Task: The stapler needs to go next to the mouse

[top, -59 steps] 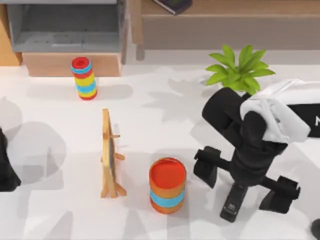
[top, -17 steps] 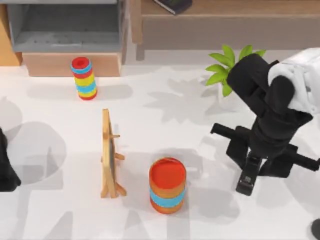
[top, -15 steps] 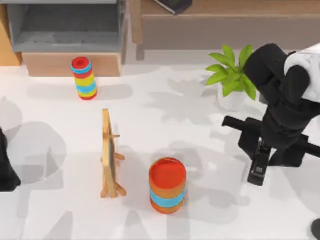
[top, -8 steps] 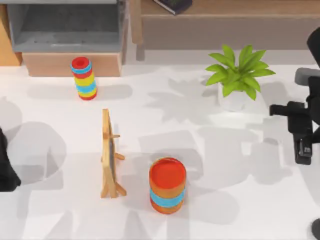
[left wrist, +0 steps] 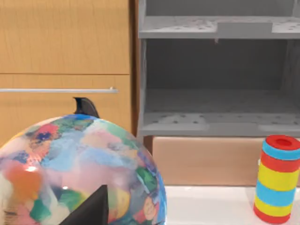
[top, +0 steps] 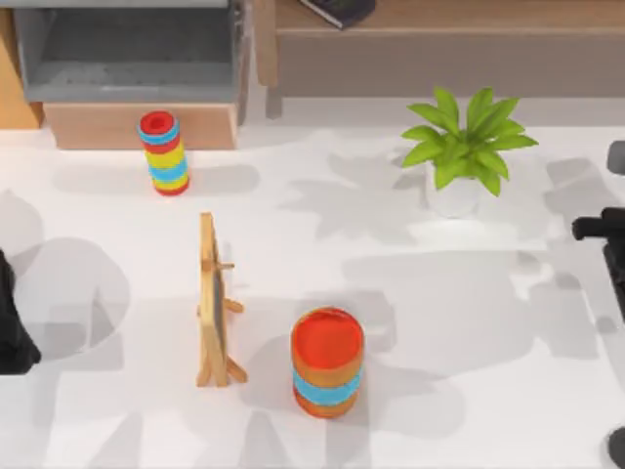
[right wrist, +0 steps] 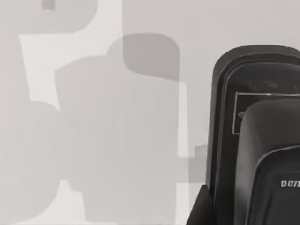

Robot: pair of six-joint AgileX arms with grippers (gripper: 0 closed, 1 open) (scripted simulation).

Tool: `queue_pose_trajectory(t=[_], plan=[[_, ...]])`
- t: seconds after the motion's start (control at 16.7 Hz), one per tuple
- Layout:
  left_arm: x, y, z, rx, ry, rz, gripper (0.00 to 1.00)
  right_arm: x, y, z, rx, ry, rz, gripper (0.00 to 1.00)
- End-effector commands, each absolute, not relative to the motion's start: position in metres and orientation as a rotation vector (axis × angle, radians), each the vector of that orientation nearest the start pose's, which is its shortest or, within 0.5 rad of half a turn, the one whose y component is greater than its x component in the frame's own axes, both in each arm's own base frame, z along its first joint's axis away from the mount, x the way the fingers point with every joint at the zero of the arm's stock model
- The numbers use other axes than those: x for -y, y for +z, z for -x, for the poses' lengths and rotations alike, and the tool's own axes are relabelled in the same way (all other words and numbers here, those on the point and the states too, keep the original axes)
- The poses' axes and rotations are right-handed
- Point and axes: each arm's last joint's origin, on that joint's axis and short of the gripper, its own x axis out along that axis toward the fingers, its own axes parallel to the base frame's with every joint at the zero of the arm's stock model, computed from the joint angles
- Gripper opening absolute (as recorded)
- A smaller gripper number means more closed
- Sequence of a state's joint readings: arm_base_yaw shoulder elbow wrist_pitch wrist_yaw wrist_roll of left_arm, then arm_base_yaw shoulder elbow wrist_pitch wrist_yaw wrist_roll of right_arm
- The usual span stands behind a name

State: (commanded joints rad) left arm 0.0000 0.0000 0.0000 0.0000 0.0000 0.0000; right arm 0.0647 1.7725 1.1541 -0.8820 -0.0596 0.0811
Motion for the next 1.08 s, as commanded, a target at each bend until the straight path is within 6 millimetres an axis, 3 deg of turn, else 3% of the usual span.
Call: queue_pose_trajectory(t=[1.08], plan=[[0.001,0.16,-0.106,0.0,0.0,0.0,1.0,-0.027,0.178,-0.326,-1.409,0.053,-0.06,0.0]])
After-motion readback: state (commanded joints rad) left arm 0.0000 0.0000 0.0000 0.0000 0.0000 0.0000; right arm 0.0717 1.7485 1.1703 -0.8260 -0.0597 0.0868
